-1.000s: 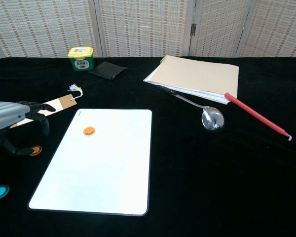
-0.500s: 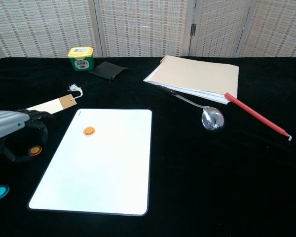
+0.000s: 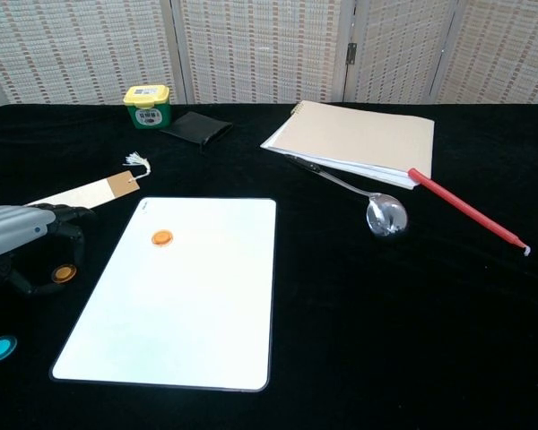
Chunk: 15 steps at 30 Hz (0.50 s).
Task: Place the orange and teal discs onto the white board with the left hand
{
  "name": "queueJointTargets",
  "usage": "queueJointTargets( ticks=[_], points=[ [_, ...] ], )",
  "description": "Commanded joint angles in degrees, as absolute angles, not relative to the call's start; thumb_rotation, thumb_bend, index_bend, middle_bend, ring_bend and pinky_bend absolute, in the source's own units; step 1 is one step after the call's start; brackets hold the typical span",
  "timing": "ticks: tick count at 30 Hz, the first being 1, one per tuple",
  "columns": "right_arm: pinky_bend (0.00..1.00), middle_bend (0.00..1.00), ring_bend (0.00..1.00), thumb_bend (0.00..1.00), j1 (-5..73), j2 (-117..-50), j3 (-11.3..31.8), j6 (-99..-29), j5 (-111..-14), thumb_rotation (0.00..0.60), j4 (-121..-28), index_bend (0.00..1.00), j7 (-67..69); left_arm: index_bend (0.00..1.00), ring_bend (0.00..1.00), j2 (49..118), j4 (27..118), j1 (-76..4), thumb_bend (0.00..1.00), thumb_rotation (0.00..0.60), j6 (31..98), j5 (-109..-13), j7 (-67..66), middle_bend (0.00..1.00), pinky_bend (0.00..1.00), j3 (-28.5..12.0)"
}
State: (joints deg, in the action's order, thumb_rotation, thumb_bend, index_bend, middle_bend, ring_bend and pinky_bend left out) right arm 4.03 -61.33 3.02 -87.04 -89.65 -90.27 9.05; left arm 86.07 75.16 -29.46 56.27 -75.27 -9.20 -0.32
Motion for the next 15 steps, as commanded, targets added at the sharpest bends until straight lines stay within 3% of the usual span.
queueJointTargets(
  ticks=[1, 7, 15],
  points=[
    [0.0, 0.02, 0.0, 0.44, 4.0, -61.3, 3.0, -87.1, -89.6, 0.6, -90.3, 0.03, 9.0, 0.49, 0.0, 86.5, 74.6, -29.5, 0.36, 0.6, 56.2, -75.5, -8.8, 0.09, 0.0, -0.5],
    [0.0, 0.02, 0.0, 0.44, 4.0, -61.2, 3.0, -87.1, -89.6, 0.6, -90.4, 0.03, 8.9, 0.54, 0.0, 87.0, 73.4, -29.5, 0.38, 0.6, 56.3, -75.9, -8.0, 0.12, 0.0, -0.8],
    [0.0, 0.02, 0.0, 0.44, 3.9, -61.2, 3.0, -87.2, -89.5, 0.6, -90.4, 0.03, 9.0, 0.53, 0.0, 85.7, 75.9, -31.0, 0.39, 0.6, 56.2, -76.7, -8.7, 0.12, 0.0, -2.4]
  ],
)
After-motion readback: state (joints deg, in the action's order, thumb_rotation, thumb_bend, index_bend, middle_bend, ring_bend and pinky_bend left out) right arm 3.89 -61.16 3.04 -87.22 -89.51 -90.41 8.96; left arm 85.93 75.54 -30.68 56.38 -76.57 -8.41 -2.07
